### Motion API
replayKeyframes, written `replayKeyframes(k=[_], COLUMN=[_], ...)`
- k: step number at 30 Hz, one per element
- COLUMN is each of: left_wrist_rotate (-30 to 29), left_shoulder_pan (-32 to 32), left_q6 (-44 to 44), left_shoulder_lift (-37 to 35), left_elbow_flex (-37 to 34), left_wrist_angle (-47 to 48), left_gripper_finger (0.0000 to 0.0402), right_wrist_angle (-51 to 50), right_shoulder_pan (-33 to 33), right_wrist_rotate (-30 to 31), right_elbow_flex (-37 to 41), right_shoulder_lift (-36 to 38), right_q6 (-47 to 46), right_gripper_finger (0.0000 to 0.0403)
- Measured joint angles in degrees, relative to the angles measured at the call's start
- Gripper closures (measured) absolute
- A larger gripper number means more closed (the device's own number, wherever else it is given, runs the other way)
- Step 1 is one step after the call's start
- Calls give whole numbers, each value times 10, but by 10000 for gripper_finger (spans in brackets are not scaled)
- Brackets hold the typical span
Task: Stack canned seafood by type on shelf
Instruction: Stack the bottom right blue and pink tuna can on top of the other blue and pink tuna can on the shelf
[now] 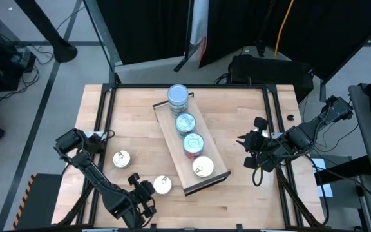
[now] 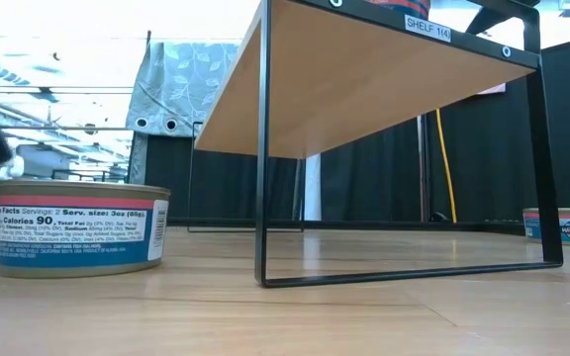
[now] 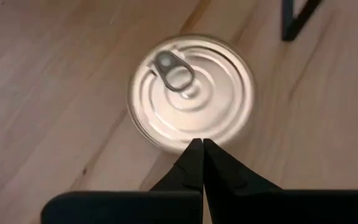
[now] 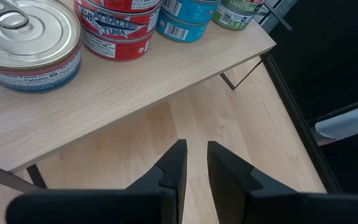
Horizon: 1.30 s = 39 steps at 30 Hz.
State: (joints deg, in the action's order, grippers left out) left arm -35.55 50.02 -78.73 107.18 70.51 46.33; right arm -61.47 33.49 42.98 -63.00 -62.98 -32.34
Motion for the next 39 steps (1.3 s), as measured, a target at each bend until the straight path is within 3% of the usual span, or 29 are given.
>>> replayKeyframes(k=[11,22,30,39], left_wrist_rotate=[45,48,28,50], left_shoulder_pan=[-20,-17,10,46], left_q6=[26,25,-25,-110], left_shoulder_lift=[0,9,21,25], left_elbow_flex=[0,1,2,-1], left_wrist_angle=[-5,-4,-1,19], left_gripper_finger=[400,400,400,400], right_wrist_angle=[3,3,3,3], right_shoulder_pan=[0,0,0,0], right_wrist_rotate=[-1,-13,-13,-13], right_elbow_flex=[0,0,0,0], right_shoulder_lift=[0,0,0,0], right_q6=[0,3,2,2], right_gripper_finger=[349,349,349,349])
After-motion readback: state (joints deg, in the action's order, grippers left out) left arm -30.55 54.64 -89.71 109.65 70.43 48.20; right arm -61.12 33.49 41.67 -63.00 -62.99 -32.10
